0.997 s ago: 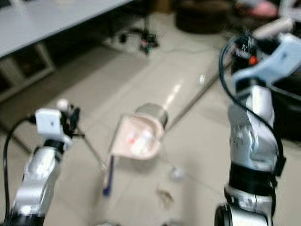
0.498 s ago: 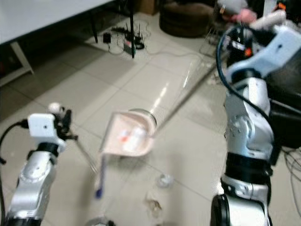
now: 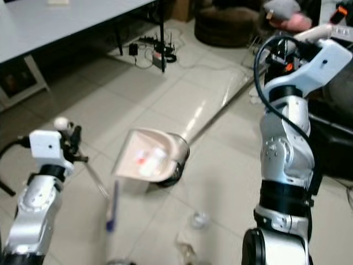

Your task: Sweep floor

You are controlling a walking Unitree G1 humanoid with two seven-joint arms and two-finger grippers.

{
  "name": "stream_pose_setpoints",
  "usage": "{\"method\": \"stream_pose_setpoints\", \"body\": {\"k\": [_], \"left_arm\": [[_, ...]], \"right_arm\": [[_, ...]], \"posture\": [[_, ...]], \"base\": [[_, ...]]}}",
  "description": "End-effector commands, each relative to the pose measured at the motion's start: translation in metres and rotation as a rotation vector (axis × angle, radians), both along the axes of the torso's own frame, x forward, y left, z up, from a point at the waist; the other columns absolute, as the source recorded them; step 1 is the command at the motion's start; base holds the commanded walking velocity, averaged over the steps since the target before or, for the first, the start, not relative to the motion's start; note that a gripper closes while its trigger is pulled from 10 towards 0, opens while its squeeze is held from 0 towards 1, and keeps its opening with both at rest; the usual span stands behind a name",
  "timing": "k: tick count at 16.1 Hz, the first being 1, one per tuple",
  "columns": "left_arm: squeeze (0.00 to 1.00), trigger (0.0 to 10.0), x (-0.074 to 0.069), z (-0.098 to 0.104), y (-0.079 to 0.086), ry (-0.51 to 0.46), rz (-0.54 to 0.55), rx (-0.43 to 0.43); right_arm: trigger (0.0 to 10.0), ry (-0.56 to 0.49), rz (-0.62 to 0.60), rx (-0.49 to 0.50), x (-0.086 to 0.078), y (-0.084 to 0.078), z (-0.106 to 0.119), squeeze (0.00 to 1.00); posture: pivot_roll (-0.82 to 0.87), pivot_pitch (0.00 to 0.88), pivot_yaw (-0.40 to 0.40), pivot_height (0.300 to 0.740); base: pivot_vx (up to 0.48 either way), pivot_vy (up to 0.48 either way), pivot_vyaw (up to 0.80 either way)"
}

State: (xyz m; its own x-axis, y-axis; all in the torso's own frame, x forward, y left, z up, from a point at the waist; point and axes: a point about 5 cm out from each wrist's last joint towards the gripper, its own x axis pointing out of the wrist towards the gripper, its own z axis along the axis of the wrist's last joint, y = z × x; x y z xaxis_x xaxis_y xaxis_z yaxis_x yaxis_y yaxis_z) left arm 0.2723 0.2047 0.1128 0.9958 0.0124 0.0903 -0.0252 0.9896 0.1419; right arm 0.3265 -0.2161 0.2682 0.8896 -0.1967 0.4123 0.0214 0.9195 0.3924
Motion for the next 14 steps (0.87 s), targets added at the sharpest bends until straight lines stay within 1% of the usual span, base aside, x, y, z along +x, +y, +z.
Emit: {"method": "stream_pose_setpoints", "body": {"k": [1, 3, 11, 14], "left_arm": [[0.00, 10.0, 0.0037, 0.0086, -0.0100, -0.044, -0.049, 0.004], [0.00, 10.0, 0.0066, 0.0105, -0.0109, -0.048, -0.057, 0.002], [0.00, 10.0, 0.0082, 0.0109, -0.0071, -0.050, -0.044, 0.006], [0.00, 10.0, 0.0080, 0.0105, -0.0043, -0.049, -0.036, 0.010]], "right_arm": [[10.0, -0.062, -0.055, 0.009, -0.0074, -0.0128, 0.0101, 0.00], [10.0, -0.054, -0.073, 0.013, -0.0078, -0.0153, 0.0085, 0.00], [10.0, -0.058, -0.085, 0.003, -0.0086, -0.0173, 0.0070, 0.00], [10.0, -0.055, -0.078, -0.001, -0.0073, -0.0151, 0.0060, 0.00]], "posture": [[-0.01, 0.043, 0.016, 0.740], [-0.01, 0.041, 0.021, 0.740], [-0.01, 0.039, 0.019, 0.740], [-0.01, 0.040, 0.017, 0.740]], "base": [[0.349, 0.000, -0.80], [0.352, 0.000, -0.61], [0.353, 0.000, 0.00], [0.351, 0.000, 0.00]]}}
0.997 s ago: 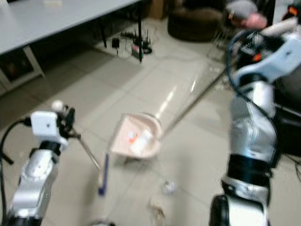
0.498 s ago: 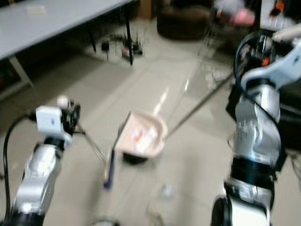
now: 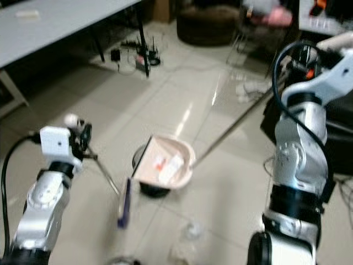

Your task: Sweep floor

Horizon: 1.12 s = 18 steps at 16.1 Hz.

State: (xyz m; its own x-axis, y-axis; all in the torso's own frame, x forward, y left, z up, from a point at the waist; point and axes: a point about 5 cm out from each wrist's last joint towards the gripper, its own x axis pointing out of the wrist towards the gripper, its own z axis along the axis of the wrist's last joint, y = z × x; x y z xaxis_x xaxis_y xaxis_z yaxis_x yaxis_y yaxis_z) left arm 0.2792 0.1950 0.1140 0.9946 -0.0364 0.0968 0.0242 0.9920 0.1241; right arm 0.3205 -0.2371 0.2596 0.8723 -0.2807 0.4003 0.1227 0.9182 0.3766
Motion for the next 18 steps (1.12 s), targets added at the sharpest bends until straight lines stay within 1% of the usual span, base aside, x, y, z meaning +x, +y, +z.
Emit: {"method": "stream_pose_setpoints", "body": {"k": [1, 6, 8, 10, 12, 13, 15, 16, 17, 18], "left_arm": [[0.00, 10.0, 0.000, 0.009, 0.007, -0.043, 0.018, 0.030], [0.00, 10.0, 0.000, 0.008, 0.006, -0.042, 0.016, 0.031], [0.00, 10.0, -0.001, 0.006, 0.005, -0.034, 0.009, 0.005], [0.00, 10.0, -0.001, 0.005, 0.004, -0.031, -0.005, 0.028], [0.00, 10.0, -0.001, 0.005, 0.005, -0.032, -0.002, 0.030], [0.00, 10.0, -0.002, 0.005, 0.006, -0.031, -0.001, 0.030], [0.00, 10.0, -0.005, 0.001, 0.009, -0.015, 0.019, 0.024], [0.00, 10.0, -0.008, -0.001, 0.010, -0.012, 0.024, 0.030], [0.00, 10.0, -0.012, -0.005, 0.012, 0.000, 0.031, 0.032], [0.00, 10.0, -0.013, -0.006, 0.012, 0.008, 0.028, 0.043]], "right_arm": [[10.0, -0.076, 0.026, 0.011, -0.001, 0.006, 0.015, 0.00], [10.0, -0.074, 0.013, 0.007, -0.002, 0.002, 0.012, 0.00], [10.0, -0.068, -0.004, 0.010, -0.003, 0.000, 0.010, 0.00], [10.0, -0.068, -0.010, 0.009, -0.003, -0.003, 0.007, 0.00], [10.0, -0.067, -0.023, 0.014, -0.002, -0.005, 0.005, 0.00], [10.0, -0.071, -0.031, 0.001, -0.002, -0.005, 0.004, 0.00], [10.0, -0.087, -0.042, -0.059, 0.000, -0.001, -0.002, 0.00], [10.0, -0.100, -0.019, -0.069, 0.003, 0.004, -0.003, 0.00], [10.0, -0.096, 0.014, -0.090, 0.009, 0.013, -0.004, 0.00], [10.0, -0.111, 0.035, -0.107, 0.013, 0.020, -0.001, 0.00]], "posture": [[-0.01, 0.042, 0.017, 0.740], [-0.01, 0.035, 0.020, 0.740], [-0.01, 0.038, 0.024, 0.740], [-0.01, 0.041, 0.026, 0.740], [-0.01, 0.045, 0.025, 0.740], [-0.01, 0.044, 0.024, 0.740], [-0.01, 0.052, 0.022, 0.740], [-0.01, 0.056, 0.022, 0.740], [0.00, 0.062, 0.016, 0.740], [0.00, 0.064, 0.015, 0.740]], "base": [[0.352, 0.000, 0.00], [0.351, 0.000, 0.00], [0.292, 0.000, 0.00], [0.000, 0.000, 0.00], [0.000, 0.000, 0.00], [0.000, 0.000, 0.00], [0.000, 0.000, 0.00], [0.000, 0.000, 0.00], [0.000, 0.000, 0.00], [0.000, 0.000, 0.00]]}}
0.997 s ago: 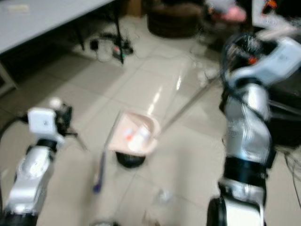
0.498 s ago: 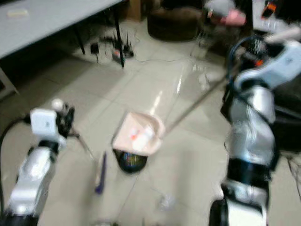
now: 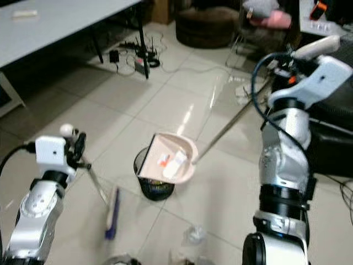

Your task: Sweep floor

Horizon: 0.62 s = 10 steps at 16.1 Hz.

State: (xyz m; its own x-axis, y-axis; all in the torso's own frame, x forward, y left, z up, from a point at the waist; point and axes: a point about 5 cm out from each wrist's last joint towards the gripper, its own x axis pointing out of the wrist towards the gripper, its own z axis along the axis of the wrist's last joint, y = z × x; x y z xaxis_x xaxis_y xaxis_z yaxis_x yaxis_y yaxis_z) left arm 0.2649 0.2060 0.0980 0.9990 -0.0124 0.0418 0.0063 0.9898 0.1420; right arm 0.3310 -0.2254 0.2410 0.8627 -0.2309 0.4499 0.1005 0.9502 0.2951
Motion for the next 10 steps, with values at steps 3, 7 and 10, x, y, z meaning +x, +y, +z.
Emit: {"method": "stream_pose_setpoints", "body": {"k": [3, 7, 10], "left_arm": [[0.00, 10.0, -0.001, 0.009, 0.000, -0.044, 0.001, 0.026], [0.00, 10.0, -0.002, 0.011, 0.002, -0.049, 0.001, 0.032], [0.00, 10.0, -0.003, 0.010, 0.001, -0.052, 0.003, 0.031]], "right_arm": [[10.0, -0.124, 0.088, -0.137, 0.012, 0.030, 0.026, 0.00], [10.0, -0.242, 0.193, -0.382, 0.013, 0.072, 0.032, 0.00], [10.0, -0.322, 0.287, -0.513, 0.008, 0.101, 0.026, 0.00]], "posture": [[0.01, 0.070, 0.012, 0.740], [0.01, 0.064, 0.017, 0.740], [0.02, 0.049, 0.011, 0.740]], "base": [[0.000, 0.000, 0.00], [0.000, 0.000, 0.00], [0.000, 0.000, 0.00]]}}
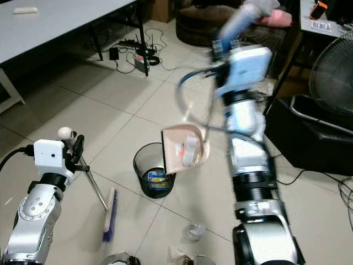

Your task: Sweep floor

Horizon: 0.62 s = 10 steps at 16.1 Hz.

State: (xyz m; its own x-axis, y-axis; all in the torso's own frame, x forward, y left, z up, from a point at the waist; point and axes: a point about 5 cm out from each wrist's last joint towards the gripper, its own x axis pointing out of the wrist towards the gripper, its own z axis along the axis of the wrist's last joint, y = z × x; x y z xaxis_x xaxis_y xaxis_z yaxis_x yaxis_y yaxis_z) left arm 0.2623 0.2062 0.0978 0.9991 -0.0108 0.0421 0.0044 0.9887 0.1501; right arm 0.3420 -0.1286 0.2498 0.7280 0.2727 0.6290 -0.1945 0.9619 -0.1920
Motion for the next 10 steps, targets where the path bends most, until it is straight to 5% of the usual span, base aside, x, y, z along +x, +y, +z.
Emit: {"method": "stream_pose_setpoints", "body": {"k": [1, 10], "left_arm": [[0.00, 10.0, 0.000, 0.010, 0.000, -0.050, 0.000, 0.022], [0.00, 10.0, 0.003, 0.009, -0.007, -0.054, -0.015, 0.010]], "right_arm": [[10.0, -0.115, 0.048, -0.054, -0.006, 0.012, 0.015, 0.00], [10.0, -0.231, 0.362, -0.323, -0.040, 0.080, -0.019, 0.00]], "posture": [[0.02, 0.047, 0.011, 0.740], [0.02, 0.036, 0.009, 0.740]], "base": [[0.000, 0.000, 0.00], [0.000, 0.000, 0.00]]}}
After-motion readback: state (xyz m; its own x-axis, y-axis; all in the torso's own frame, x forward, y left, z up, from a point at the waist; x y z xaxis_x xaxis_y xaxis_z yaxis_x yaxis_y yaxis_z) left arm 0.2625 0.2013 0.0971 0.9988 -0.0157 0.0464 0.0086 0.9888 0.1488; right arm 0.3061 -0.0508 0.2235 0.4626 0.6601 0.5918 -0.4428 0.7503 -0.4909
